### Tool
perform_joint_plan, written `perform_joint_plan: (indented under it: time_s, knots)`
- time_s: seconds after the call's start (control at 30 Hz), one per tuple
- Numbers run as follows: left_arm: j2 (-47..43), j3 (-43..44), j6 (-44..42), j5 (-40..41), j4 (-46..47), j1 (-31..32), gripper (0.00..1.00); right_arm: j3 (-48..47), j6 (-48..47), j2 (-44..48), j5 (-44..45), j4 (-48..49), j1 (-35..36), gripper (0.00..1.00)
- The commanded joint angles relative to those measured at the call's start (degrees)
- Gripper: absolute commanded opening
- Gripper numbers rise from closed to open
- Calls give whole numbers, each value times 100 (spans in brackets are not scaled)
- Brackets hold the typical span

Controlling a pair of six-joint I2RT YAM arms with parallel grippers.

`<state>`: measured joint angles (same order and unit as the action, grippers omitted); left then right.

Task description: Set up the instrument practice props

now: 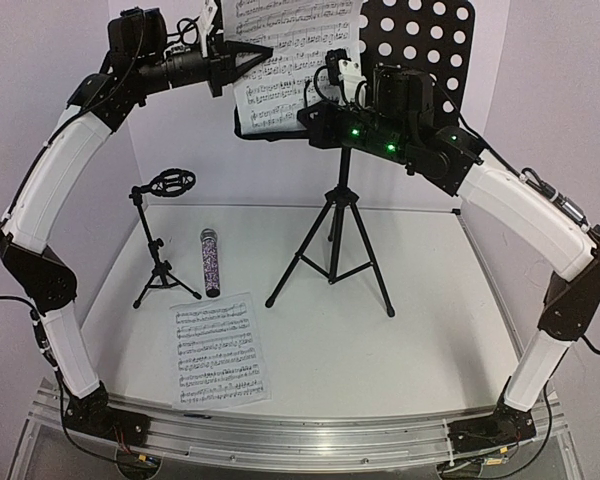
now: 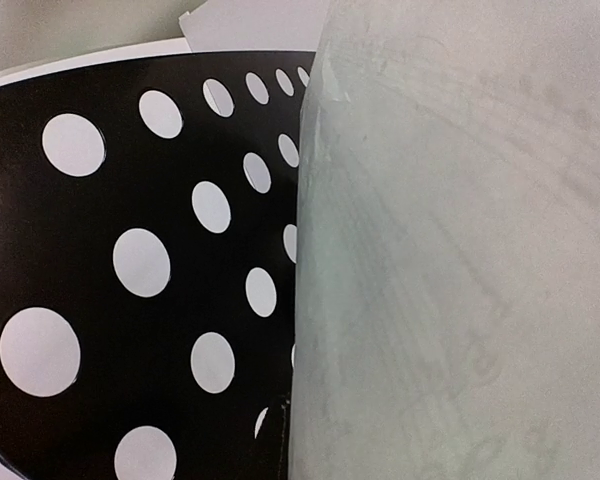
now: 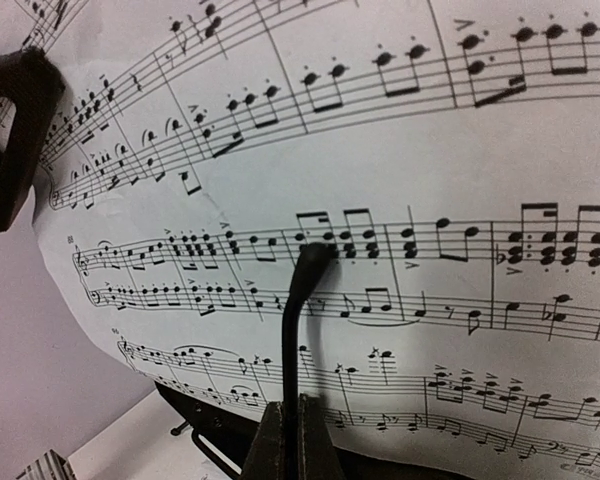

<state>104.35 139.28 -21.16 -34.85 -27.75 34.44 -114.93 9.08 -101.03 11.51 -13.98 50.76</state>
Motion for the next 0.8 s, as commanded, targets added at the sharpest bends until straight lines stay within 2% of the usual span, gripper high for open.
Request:
perform_joint_plan:
  time_s: [0.0, 0.13, 0.4, 0.77]
  knots:
    - [124, 222, -305, -92, 227, -15, 0, 21, 90, 196, -268, 255, 66, 0]
    - [177, 211, -462, 0, 297, -16, 3, -22, 130, 144, -243, 255, 68, 0]
    - [32, 210, -549, 230, 522, -16, 34, 44, 293, 114, 295, 262, 67, 0]
    - [-343, 349, -631, 627, 115, -16, 50, 28, 330, 89, 428, 264, 63, 0]
